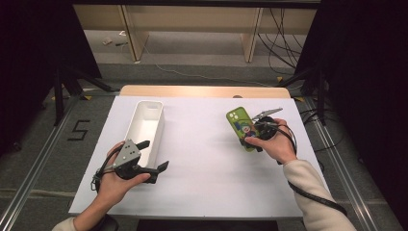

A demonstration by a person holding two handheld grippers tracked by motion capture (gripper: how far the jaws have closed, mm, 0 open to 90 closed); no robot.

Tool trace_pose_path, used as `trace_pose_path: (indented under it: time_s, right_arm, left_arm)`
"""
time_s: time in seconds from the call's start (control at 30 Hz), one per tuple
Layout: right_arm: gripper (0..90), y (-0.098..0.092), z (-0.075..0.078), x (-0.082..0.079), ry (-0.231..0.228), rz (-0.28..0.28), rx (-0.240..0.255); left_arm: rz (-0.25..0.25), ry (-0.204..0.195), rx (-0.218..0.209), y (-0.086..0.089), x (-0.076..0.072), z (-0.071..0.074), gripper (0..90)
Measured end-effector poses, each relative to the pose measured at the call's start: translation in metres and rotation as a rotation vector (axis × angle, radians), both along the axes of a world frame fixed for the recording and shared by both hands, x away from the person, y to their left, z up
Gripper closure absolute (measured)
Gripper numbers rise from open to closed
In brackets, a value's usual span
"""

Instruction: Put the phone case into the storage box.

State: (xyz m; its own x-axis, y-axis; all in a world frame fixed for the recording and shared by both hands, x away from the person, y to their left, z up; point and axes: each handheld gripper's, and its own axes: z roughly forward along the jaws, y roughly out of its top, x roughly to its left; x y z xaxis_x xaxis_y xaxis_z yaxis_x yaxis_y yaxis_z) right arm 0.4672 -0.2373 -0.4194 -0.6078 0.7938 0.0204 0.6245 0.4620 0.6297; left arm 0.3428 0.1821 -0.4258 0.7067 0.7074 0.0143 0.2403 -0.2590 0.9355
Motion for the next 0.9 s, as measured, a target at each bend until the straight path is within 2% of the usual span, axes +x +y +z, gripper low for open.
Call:
trace_pose_path:
  time_s: [0.9]
  right_arm:
    - [16.7,0.002,0.001,-0.019,-0.068,0.037,0.094]
  left_arm:
    - [0.004,-0.001,-0.006,0.000,0.000,0.001,4.4]
